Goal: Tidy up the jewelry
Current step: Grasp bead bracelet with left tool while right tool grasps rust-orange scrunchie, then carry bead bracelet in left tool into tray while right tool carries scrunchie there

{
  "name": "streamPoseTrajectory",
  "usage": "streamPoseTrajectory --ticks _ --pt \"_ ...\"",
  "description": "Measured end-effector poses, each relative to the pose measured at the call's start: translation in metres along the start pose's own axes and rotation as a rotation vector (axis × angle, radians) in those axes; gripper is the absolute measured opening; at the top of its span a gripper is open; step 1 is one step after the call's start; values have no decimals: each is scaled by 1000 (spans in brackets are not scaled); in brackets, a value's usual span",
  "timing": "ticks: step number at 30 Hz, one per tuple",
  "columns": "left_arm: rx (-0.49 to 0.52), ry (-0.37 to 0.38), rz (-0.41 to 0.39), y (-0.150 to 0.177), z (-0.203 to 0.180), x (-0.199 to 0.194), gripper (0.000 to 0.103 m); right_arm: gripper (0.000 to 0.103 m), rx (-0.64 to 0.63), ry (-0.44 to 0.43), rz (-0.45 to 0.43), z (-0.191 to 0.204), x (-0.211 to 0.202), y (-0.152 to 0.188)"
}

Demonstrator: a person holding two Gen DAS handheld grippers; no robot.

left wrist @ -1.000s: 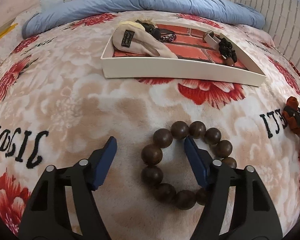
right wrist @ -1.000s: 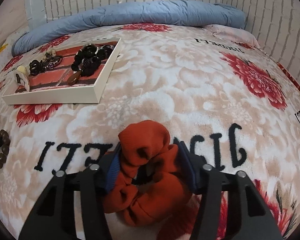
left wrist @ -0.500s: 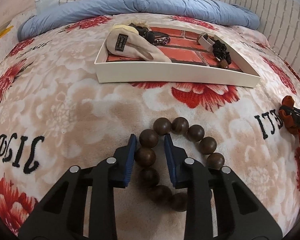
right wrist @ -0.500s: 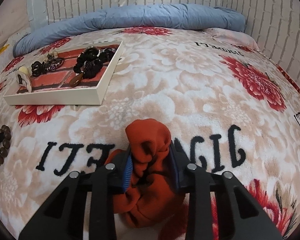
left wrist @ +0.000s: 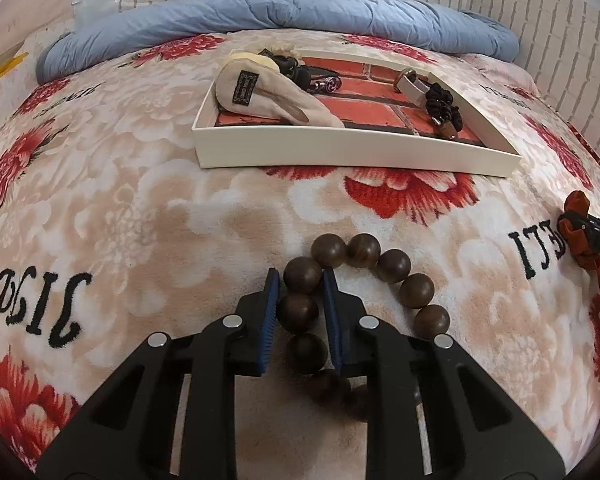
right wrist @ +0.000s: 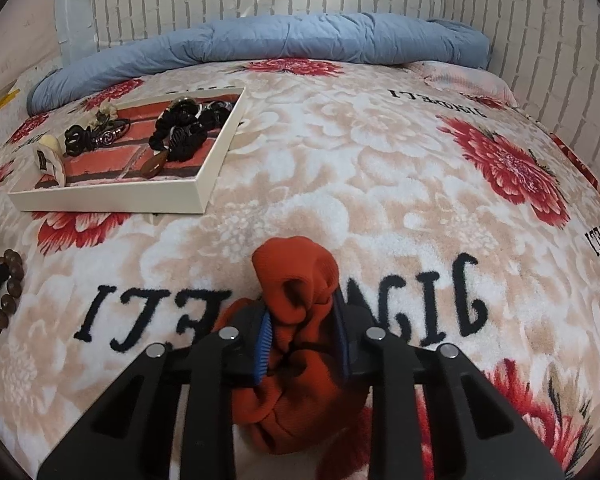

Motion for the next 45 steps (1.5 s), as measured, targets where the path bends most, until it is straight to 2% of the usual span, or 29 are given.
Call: streamPoseTrajectory --ticks 7,18,23,30,37,45 --pt "76 -4 -96 -6 -15 -24 19 21 16 2 -50 -4 -13 -4" --pt "133 52 -211 -32 -39 -67 18 20 27 -20 -148 2 -46 -26" --pt "158 58 -269 -57 -49 -81 18 20 21 -43 -180 15 -55 -43" --pt "152 65 -347 -109 -52 -91 18 20 10 -90 -215 44 -52 -81" --pt "173 82 -379 -144 -62 -74 18 20 2 -131 -216 76 -26 -108" --pt "157 78 -306 -150 -45 -8 18 20 -17 -144 -173 104 22 -118"
Point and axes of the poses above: each gripper's, at about its wrist camera, not at the fingertips, and x roughly the way its jaws point, z to its left, y to its underside, the point moved 2 cm from there along x, roughly the way its jaws point, and after that the axes turned 9 degrees about -z, right-handed, at the moved point
